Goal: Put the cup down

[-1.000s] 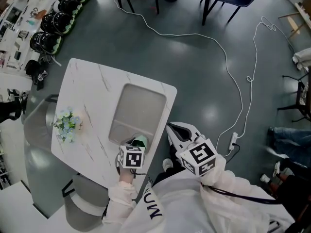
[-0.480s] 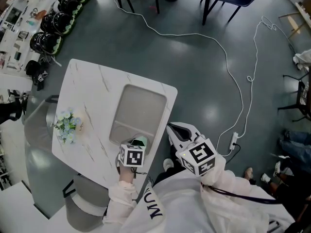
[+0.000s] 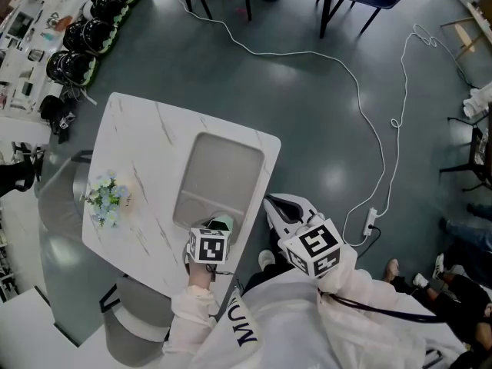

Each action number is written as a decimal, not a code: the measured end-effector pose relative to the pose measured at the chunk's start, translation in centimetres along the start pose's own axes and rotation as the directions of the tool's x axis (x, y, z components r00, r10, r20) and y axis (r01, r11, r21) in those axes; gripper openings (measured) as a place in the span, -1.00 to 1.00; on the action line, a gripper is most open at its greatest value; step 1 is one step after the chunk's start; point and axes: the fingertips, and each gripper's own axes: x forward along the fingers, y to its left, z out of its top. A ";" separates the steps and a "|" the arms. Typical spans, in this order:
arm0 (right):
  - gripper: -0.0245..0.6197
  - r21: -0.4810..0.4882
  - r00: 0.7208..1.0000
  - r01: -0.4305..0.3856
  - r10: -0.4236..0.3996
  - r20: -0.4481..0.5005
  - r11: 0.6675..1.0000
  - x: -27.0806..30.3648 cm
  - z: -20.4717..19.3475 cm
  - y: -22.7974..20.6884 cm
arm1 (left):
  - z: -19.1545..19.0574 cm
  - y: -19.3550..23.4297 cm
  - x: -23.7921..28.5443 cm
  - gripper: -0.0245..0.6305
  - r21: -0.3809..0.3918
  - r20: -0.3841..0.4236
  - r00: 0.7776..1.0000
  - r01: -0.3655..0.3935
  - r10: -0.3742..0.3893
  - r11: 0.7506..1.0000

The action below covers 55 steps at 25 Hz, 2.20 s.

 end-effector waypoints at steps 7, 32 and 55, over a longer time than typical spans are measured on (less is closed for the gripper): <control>-0.90 0.000 1.000 0.006 -0.006 -0.010 1.000 0.0 -0.2 0.0 | -0.3 0.0 0.4 -0.84 -0.008 0.011 0.999 0.034 -0.034 0.999; -0.90 -0.004 1.000 0.010 -0.010 -0.014 1.000 -0.7 -0.5 1.0 | 0.5 -0.2 -1.2 -0.52 0.010 0.055 0.997 0.059 -0.059 0.998; -0.90 -0.055 0.991 0.086 -0.080 0.104 0.995 -6.8 -0.8 6.5 | -1.3 -1.2 -11.2 -0.52 -0.008 0.341 0.940 0.013 -0.010 1.000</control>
